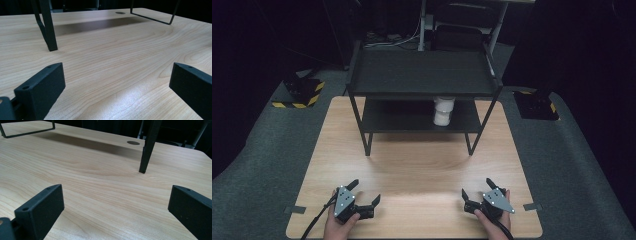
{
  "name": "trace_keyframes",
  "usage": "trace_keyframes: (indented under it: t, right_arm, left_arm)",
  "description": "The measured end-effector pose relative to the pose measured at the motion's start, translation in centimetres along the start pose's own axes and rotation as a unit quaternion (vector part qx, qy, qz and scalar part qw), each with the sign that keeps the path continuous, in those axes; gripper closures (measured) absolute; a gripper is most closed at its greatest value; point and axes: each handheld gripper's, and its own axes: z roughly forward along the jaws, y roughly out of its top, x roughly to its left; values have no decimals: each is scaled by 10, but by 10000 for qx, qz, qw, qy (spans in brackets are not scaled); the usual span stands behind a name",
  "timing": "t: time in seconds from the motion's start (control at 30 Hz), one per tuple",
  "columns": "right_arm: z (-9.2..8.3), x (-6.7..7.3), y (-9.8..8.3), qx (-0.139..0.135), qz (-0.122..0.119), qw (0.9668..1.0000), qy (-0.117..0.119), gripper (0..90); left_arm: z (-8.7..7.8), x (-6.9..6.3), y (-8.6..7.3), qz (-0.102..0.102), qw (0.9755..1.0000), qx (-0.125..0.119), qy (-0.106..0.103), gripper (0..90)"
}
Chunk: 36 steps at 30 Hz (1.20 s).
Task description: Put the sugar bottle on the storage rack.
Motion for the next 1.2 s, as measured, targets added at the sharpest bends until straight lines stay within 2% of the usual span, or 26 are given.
trace_keyframes:
  t: [0.17, 0.73, 1.2]
  right_arm:
    - [0, 1, 0, 103, -41, 9999, -3, 1]
    - [-2, 2, -1, 92, -151, 9998, 69, 1]
    - [-1, 1, 0, 101, -107, 9999, 90, 1]
  left_arm:
    - [0, -1, 0, 39, 10000, 14, 2, 5]
    - [1, -4, 1, 81, 10000, 29, 27, 5]
    - [-1, -3, 1, 108, 9999, 37, 0, 5]
